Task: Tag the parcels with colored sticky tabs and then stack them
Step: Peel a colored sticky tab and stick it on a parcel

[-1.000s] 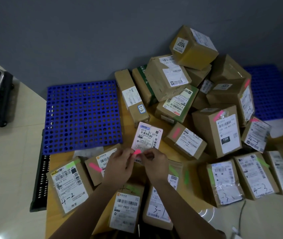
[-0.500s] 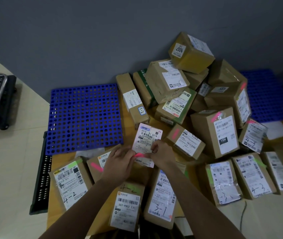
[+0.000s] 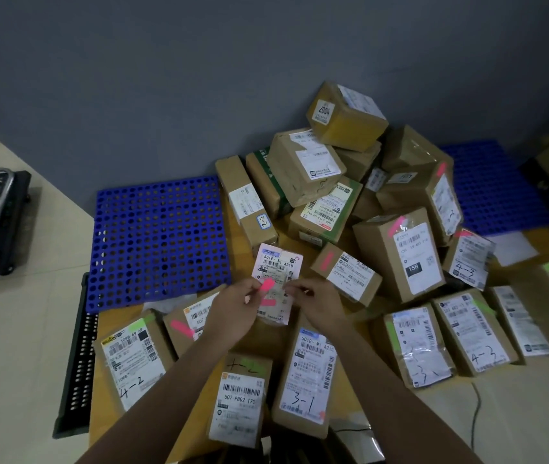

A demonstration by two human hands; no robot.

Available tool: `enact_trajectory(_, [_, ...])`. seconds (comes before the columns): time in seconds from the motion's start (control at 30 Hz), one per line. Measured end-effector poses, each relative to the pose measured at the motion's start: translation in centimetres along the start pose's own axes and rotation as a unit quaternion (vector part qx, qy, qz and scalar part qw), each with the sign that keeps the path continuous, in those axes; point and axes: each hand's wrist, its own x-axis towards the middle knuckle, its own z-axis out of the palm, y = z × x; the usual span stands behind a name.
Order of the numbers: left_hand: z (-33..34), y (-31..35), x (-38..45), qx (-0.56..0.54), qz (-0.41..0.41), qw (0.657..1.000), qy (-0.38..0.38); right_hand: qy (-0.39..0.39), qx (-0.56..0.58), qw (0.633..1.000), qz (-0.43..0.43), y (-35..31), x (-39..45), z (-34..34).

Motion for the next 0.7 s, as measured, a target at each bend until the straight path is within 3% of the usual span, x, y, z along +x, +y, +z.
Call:
enact_trajectory(0.13, [2.0,4.2,0.0,-0.107,-0.007,0.991,-0.075,0.006,0.212,0.976,-0.044,-0.3,-4.4,-2.0])
enact_trajectory(0.2, [3.3,5.7,-0.1,-0.112,0.004,0.987,-0.118,0.07,0.275,0.957,-0.065,0.6,-5.8,-2.5])
enact_trajectory(0.3, [5.3,7.0,-0.2,-0.085,0.021,0.982,-0.168,0.183,0.32,0.929,-0.013,2.9,-6.9,-3.7])
enact_trajectory(0.33, [5.9,7.3,-0.2,-0.069,0.019,0.982,-0.176,0.227,0.279,0.933,0.004,4.1,-7.2,-4.3])
enact_trajectory(0.4, [6.8,7.4,-0.1,-0.033,0.014,0.984,-0.175,0.277,0.076,0.957,0.034,7.4,-7.7,-5.5])
enact_trajectory(0.5, [7.7,6.9,0.1,0.013,0.023,0.987,-0.158,0.209,-0.119,0.966,0.096,11.7,-8.1,-5.6])
enact_trajectory(0.6, [8.5,6.2,0.3,0.089,0.061,0.985,-0.138,0.125,-0.259,0.95,0.123,13.8,-7.1,-4.3])
enact_trajectory(0.7, [8.9,5.8,0.5,0.162,0.1,0.973,-0.128,0.069,-0.339,0.932,0.113,13.8,-6.0,-3.7])
